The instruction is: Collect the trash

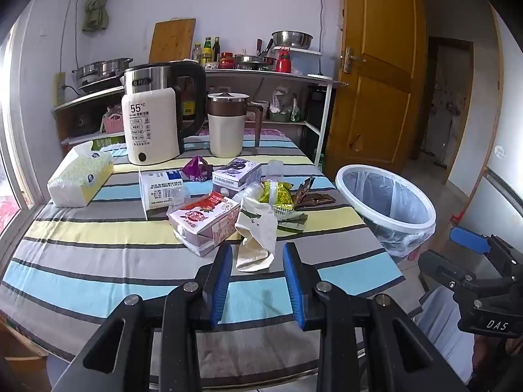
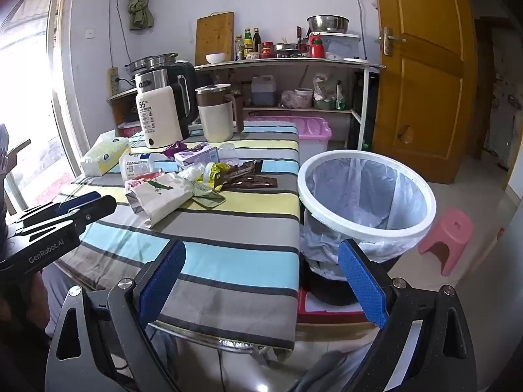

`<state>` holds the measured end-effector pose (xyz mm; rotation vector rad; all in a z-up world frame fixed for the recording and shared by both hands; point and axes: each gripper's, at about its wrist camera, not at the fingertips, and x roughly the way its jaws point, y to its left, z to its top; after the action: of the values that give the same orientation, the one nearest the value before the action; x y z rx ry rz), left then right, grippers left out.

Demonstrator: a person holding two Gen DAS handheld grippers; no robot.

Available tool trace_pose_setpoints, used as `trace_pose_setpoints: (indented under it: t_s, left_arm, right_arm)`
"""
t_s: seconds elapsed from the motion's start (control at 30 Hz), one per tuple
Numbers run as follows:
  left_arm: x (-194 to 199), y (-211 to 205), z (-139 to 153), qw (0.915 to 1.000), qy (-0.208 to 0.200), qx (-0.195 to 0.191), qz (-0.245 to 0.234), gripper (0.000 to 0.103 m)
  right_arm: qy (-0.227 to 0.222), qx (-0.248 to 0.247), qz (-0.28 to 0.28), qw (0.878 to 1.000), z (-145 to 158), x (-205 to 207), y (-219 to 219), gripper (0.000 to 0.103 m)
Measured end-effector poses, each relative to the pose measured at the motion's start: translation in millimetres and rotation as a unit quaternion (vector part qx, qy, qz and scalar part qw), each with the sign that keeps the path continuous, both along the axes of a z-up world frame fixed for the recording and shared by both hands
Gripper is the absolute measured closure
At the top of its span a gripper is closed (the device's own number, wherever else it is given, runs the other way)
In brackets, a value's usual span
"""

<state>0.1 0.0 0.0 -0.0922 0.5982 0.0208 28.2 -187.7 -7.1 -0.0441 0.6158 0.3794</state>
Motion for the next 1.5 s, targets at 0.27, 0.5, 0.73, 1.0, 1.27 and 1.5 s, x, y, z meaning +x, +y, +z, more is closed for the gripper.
trace_pose_setpoints:
  t_s: [0.27,0.5,0.73,1.0,1.27,1.5]
  left_arm:
    - [-3,4,-6,0.9998,-0.006,-0.016,-0.005,0.071]
    - [-2,5,-1,0.9995,0.004,-0.027,-0.014,0.071]
    - [-2,4,-1,0.9995,0.005,-0.029,-0.016,0.071]
    - [-4,2,-1,0.9994,0.005,-0.025,-0.022,0.071]
    - [-4,0,-1,0.9994,0.005,-0.022,-0.025,0.071]
    - [-4,0,0,0.9995,0.004,-0.021,-0.024,0.071]
  right_arm:
    - [-0.001,0.0,0.0,1.0,0,0,1,0.008]
    - [-0.004,0.001,-0.001,1.0,4,-1,1,0.008]
    - [-0.006,0.001,0.0,1.0,2,-2,0,0.008]
    - [-0.007,0.001,-0.001,1.0,6,-4,-1,0.008]
    - [-0.007,0.002,-0.001,1.0,6,-5,0,0.008]
    - [-0.008,0.002,-0.001,1.0,5,-5,0,0.008]
